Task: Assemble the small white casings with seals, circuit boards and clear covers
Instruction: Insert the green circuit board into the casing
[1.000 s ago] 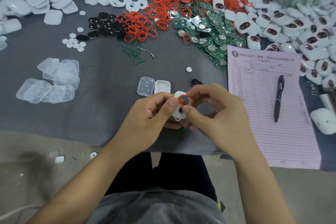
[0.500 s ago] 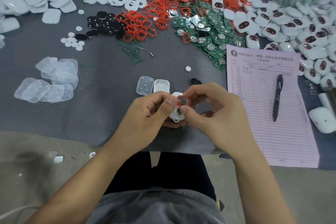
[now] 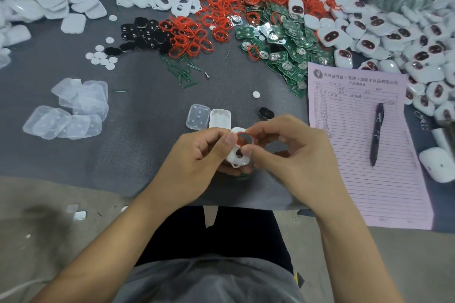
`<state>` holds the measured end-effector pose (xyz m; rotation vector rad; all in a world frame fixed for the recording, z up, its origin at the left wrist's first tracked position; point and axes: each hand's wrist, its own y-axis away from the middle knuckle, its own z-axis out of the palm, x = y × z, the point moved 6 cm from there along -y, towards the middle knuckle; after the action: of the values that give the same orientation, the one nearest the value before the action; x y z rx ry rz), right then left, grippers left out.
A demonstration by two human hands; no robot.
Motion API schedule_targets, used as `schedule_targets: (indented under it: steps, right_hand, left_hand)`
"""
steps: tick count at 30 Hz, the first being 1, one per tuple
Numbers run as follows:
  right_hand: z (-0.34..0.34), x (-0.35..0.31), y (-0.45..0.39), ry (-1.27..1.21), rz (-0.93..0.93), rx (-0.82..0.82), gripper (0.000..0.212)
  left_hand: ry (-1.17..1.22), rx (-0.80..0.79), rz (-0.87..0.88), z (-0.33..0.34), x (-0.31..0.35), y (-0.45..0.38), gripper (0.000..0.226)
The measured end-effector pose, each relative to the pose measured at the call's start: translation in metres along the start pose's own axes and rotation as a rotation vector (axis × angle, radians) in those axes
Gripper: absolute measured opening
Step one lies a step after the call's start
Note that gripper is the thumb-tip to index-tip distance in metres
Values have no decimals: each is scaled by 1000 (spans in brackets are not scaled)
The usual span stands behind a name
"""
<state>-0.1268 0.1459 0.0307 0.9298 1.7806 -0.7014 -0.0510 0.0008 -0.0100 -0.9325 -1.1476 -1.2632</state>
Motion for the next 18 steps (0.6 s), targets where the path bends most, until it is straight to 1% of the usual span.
schedule_targets:
  steps: [5,7,10,15,18]
  right_hand:
    - [0,1,-1,-142,6,37,24]
    - [3,3,-2,-215,22,44,21]
    - [7,3,-3,-239,14,27,19]
    - [6,1,-2,-203,14,17,17]
    - [8,7,1,-318,111,-49,19]
  left_hand:
    - [-10,-34,-8,3,1,1,26]
    - [-5,-60,-26,4,2,2,27]
    - [0,-80,-53,2,5,3,28]
    - [53,-35,-90,2,4,1,33]
    - [85,-5,-104,1,2,-1,31]
